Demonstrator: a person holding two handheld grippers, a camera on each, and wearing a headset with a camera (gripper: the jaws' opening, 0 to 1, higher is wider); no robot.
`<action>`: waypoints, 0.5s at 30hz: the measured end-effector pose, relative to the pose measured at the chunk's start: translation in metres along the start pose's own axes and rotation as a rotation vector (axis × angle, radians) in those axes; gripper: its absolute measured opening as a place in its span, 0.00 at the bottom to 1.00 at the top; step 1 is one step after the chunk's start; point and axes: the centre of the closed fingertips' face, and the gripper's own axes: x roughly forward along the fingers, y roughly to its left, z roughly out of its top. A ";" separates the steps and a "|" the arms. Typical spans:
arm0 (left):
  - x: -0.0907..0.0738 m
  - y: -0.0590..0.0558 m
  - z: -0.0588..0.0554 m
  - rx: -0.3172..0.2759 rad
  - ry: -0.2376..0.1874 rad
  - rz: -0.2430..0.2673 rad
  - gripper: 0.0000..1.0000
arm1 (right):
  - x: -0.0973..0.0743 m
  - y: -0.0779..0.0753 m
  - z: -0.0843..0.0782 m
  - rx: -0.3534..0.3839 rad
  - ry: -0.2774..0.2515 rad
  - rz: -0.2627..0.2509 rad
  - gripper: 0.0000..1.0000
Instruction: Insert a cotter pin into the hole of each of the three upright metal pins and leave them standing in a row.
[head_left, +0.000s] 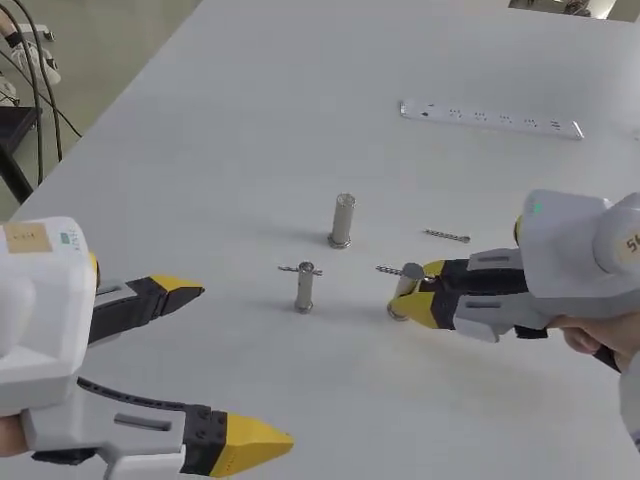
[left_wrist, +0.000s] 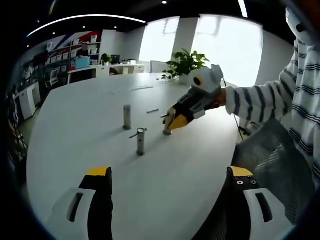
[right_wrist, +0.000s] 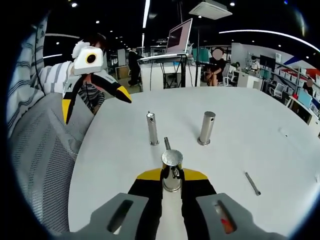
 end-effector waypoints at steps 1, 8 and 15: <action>0.000 -0.001 0.001 0.001 -0.001 -0.002 0.94 | 0.000 0.001 0.000 -0.001 0.002 0.001 0.07; 0.000 -0.002 0.002 0.003 0.000 -0.004 0.93 | 0.002 0.005 -0.004 0.001 0.004 0.008 0.08; 0.000 -0.001 0.001 0.001 0.000 -0.004 0.93 | 0.002 0.005 -0.003 0.015 -0.012 0.003 0.08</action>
